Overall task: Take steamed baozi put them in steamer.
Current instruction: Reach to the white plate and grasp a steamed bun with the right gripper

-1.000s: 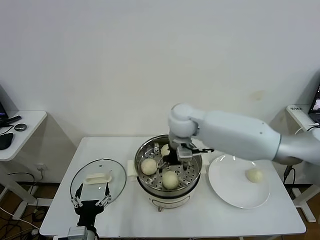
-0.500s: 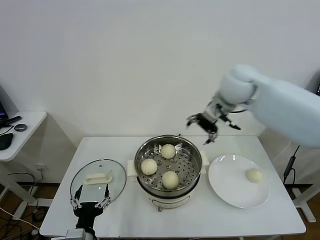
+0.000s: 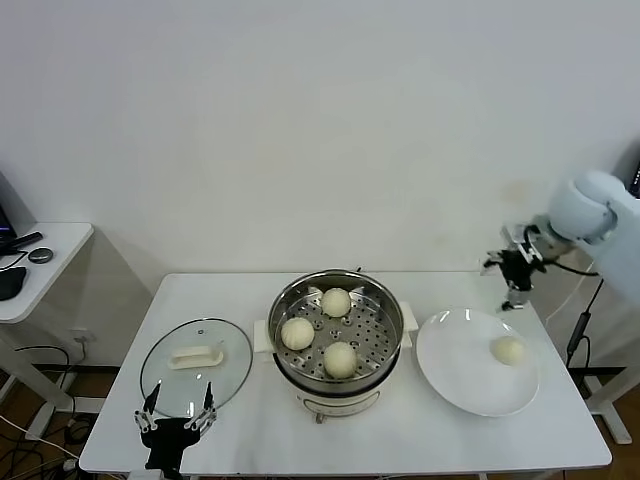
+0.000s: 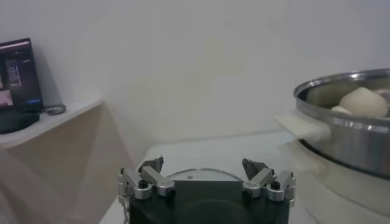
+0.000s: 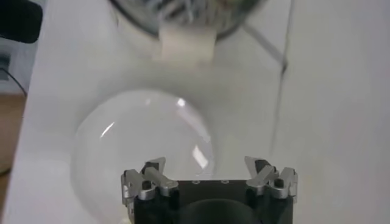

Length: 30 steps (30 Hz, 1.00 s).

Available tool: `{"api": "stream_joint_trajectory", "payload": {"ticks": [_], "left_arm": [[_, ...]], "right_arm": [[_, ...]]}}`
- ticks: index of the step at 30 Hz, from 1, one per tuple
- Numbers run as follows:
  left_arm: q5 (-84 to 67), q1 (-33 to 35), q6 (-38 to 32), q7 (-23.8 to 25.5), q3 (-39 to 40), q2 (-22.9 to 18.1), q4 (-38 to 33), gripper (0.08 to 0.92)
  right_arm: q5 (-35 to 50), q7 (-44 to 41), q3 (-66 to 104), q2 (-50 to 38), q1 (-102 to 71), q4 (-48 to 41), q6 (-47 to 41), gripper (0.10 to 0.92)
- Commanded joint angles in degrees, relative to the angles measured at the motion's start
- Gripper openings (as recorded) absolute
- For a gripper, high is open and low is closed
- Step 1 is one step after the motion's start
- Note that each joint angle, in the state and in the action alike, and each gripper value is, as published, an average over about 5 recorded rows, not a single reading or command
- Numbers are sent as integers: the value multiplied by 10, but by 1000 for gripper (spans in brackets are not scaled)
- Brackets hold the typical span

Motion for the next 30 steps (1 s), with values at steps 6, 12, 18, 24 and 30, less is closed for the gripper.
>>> {"api": "stream_joint_trajectory", "payload": {"ticks": [6,12,18,24,30], "left_arm": [[-4,15,2,2,-9,8,13,823],[0,13,3,5,-7,9,24,823],[1,10,4,6,-8,11,32,823],[1,8,4,7,-9,12,38,823],[1,4,4,8,-9,13,41,823]], "right_arm": [[-134,10,154,57,-192,-158,70,823],[-147,14,190,89,-214,-216,111,823],[-173,28,206,116,-214,-252,131,823],[-200,44,216,139,-212,-281,140,823],[-212,41,214,143,-214,-282,139,823]]}}
